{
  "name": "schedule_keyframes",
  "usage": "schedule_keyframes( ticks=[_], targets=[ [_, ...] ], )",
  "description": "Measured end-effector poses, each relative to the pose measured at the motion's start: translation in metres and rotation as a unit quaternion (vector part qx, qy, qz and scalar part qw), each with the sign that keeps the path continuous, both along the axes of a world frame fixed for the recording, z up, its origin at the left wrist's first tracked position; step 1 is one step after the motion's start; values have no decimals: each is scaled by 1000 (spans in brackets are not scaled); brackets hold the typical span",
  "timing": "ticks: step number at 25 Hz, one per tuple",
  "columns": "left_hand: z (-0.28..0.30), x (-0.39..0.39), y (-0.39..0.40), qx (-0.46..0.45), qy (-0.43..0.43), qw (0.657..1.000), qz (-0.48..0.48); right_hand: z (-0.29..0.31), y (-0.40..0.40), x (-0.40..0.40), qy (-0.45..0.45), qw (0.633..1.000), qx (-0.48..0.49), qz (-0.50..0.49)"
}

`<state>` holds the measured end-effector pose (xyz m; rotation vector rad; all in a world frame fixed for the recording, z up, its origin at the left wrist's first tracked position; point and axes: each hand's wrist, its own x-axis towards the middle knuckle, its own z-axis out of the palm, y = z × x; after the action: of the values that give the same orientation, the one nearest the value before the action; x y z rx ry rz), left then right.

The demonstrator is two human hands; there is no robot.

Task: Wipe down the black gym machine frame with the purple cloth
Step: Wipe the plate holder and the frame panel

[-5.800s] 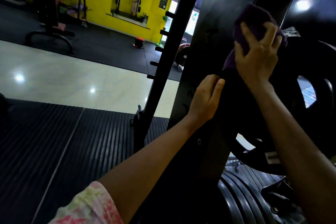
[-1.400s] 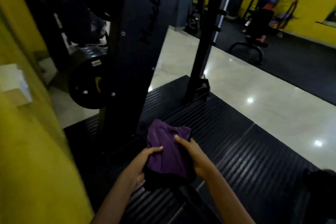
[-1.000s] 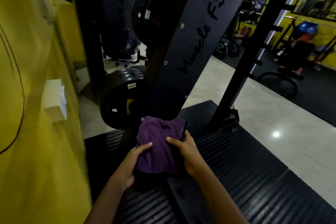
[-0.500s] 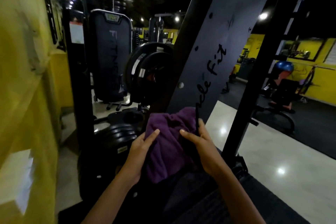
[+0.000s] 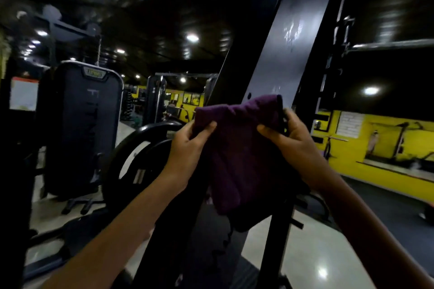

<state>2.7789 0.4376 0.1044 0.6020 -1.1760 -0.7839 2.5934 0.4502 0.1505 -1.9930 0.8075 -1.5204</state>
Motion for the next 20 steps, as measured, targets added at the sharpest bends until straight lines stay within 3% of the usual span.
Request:
schedule_keyframes(
  ticks=[4,10,20],
  targets=[
    [72,8,-65,-105,-68,992,5,72,-32,5,-8,990,-84,-113],
    [160,3,-132,-140,-51,989,24,160,-63,19,66,944,-174,-274],
    [269,5,-196,-119,-76,988,-55,274,-94,43,159,845,-155,-486]
  ],
)
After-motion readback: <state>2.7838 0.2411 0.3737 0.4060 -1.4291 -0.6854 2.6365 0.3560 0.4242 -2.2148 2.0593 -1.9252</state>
